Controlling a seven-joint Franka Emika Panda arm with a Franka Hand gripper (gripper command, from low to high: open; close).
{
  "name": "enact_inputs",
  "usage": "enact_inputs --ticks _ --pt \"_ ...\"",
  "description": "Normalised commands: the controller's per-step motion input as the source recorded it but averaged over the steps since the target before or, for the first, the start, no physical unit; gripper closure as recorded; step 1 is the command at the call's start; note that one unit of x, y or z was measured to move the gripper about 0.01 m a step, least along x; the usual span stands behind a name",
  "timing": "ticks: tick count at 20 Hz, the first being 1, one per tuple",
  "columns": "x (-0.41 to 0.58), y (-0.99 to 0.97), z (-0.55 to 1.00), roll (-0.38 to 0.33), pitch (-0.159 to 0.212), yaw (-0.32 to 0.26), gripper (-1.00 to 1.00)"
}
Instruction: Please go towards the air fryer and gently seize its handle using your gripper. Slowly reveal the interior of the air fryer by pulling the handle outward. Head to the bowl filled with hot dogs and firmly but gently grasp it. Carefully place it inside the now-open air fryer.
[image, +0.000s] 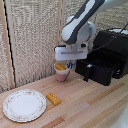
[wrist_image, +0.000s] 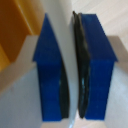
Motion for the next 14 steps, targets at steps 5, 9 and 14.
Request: enact_inputs --ticks 5,9,14 --pt "0.254 -0.1 0.7 -0.049 0.01 -0.293 1.0" --pt "0.284 -0.31 0.65 -0.031 0.0 -0.25 1.0" --pt "0.081 -0.75 0.49 0.001 0.0 -0.146 1.0"
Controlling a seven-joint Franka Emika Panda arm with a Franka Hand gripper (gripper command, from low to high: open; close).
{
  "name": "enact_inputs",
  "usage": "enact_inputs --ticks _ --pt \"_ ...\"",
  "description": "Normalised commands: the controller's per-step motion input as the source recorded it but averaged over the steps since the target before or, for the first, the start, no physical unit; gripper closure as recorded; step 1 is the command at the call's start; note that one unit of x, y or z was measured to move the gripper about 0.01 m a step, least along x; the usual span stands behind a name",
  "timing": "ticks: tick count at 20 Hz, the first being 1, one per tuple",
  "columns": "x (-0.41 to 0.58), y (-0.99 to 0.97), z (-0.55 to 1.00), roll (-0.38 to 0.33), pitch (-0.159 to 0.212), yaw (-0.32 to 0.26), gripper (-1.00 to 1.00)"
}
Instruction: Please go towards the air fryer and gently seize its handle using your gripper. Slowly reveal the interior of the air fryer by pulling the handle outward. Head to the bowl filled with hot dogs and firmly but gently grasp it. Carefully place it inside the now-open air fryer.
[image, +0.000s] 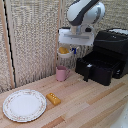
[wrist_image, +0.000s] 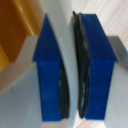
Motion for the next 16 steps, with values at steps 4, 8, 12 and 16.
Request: enact_inputs --ticks 4,8,12,16 --pt "0.0 -0.94 0.23 0.023 -0.002 -0.075 1.0" --pt "-0.001 -0.99 0.11 0.041 -0.005 -0.048 1.0" --pt "-0.001 -0.96 0.05 0.031 -0.013 -0.064 1.0" --pt "0.0 -0.98 0.01 0.038 -0.034 -0.053 1.0"
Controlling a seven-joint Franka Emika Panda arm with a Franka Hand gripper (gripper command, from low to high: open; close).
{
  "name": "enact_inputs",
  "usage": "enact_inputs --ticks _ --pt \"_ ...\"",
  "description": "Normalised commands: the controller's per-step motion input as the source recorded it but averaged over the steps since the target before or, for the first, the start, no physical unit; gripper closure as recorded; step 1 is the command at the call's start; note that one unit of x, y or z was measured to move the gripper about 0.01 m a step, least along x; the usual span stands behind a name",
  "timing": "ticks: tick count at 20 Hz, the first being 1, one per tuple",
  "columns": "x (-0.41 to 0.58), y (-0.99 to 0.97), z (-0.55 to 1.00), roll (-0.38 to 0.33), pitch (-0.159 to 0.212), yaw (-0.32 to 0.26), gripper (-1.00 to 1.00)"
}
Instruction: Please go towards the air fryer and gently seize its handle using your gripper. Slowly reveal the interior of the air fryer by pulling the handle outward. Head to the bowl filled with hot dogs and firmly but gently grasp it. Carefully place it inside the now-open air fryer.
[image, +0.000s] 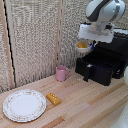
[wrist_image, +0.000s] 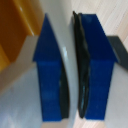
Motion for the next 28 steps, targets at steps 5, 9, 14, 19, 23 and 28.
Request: enact_inputs --ticks 5,9,14,19,23,28 --pt "0.003 -0.92 -0.08 0.031 -0.07 -0.08 1.0" --pt "0.023 -0.69 -0.21 0.018 -0.096 -0.181 1.0" --pt "0.015 -0.64 -0.31 0.042 -0.03 -0.165 1.0" --pt "0.221 -0.1 -0.41 0.032 -0.005 -0.205 1.0" --pt "0.341 0.0 -0.27 0.012 -0.019 -0.212 1.0" --pt "0.513 -0.16 -0.14 0.018 -0.042 -0.153 1.0"
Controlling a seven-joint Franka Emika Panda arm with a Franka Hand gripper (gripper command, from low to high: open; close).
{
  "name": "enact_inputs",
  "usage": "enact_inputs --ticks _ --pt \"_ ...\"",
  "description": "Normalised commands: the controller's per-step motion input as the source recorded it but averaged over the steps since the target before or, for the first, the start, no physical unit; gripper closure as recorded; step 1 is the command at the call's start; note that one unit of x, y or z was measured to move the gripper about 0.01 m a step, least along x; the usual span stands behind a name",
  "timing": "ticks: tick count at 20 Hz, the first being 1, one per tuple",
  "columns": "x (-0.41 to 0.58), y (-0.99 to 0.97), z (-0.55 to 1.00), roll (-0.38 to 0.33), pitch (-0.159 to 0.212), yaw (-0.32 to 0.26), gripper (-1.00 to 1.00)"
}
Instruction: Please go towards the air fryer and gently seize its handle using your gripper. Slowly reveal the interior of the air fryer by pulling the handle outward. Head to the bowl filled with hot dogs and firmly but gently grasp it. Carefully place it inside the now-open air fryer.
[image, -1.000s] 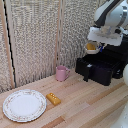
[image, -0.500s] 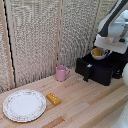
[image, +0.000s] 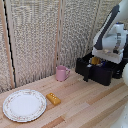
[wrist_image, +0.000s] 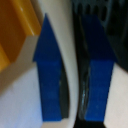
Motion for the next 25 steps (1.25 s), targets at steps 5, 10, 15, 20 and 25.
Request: enact_inputs --ticks 5,10,15,20,25 --pt "0.57 -0.38 -0.06 0.038 0.015 -0.086 1.0" --pt "0.245 -0.1 0.02 0.008 0.045 -0.006 -1.0" --pt "0.001 -0.01 0.34 0.0 0.043 -0.004 -1.0" --pt "0.0 -0.07 0.7 0.007 0.039 -0.034 -1.0" --pt "0.021 0.0 0.83 -0.023 0.102 -0.134 -1.0"
